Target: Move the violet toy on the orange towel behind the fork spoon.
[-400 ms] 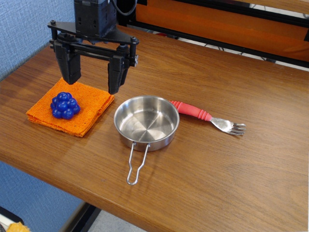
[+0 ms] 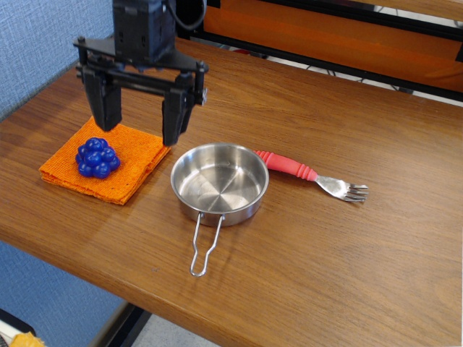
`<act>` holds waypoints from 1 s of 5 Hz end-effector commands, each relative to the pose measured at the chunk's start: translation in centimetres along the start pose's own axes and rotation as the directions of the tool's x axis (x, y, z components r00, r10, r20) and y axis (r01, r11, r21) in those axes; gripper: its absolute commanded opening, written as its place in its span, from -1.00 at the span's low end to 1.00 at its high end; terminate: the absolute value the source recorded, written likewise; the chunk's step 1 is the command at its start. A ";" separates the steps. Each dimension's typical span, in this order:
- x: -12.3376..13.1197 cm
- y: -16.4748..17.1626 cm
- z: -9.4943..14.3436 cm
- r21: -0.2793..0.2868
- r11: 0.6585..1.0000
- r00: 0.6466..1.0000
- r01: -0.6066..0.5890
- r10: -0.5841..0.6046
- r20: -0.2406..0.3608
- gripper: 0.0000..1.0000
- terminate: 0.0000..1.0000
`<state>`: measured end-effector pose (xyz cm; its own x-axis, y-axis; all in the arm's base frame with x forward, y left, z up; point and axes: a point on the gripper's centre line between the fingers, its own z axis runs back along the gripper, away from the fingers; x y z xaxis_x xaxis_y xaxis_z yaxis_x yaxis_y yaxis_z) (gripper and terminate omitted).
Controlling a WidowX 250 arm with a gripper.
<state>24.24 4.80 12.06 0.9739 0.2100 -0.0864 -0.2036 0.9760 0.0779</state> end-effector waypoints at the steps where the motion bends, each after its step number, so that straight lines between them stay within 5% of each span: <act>1: 1.7 3.5 0.1 0.009 0.996 0.996 -0.083 0.083 0.026 1.00 -1.00; 3: 4.9 8.1 -1.7 0.034 0.984 0.980 -0.174 0.170 0.099 1.00 -1.00; 5: 5.7 10.0 -4.6 0.047 0.979 0.976 -0.200 0.195 0.093 1.00 -1.00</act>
<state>27.24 15.40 6.54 0.9234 0.3837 -0.0127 -0.3787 0.9157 0.1342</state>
